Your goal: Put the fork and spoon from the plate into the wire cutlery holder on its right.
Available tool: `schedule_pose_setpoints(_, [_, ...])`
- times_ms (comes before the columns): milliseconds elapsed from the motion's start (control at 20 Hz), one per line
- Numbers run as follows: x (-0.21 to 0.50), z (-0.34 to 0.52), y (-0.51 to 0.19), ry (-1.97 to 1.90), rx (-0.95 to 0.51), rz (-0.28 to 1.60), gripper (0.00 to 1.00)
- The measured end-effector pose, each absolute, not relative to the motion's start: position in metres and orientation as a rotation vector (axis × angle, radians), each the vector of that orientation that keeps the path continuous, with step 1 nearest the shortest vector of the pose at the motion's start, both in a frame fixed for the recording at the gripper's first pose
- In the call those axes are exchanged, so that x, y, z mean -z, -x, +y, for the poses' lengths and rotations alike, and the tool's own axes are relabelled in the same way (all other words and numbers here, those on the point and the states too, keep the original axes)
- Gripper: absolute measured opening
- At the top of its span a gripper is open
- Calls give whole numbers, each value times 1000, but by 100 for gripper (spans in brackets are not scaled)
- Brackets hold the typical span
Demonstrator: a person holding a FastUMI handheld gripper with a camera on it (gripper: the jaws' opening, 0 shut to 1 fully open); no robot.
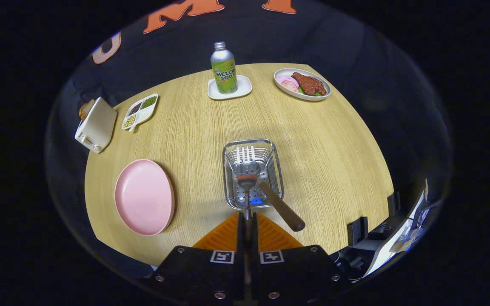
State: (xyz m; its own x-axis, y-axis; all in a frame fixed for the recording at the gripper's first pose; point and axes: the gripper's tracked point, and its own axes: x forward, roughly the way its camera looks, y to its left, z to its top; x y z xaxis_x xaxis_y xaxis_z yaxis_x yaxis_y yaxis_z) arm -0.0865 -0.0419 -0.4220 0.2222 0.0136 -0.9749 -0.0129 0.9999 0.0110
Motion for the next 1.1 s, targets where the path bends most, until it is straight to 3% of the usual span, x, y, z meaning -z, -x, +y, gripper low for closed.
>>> schedule_pose_setpoints(350, [404, -41, 51, -27, -68, 1237, 11])
schedule_pose_setpoints(650, [336, -30, -6, -70, -100, 931, 17])
schedule_pose_setpoints(850, [273, -32, -37, -64, -93, 704, 36])
schedule_pose_setpoints(1100, [200, -24, -53, -45, -106, 496, 77])
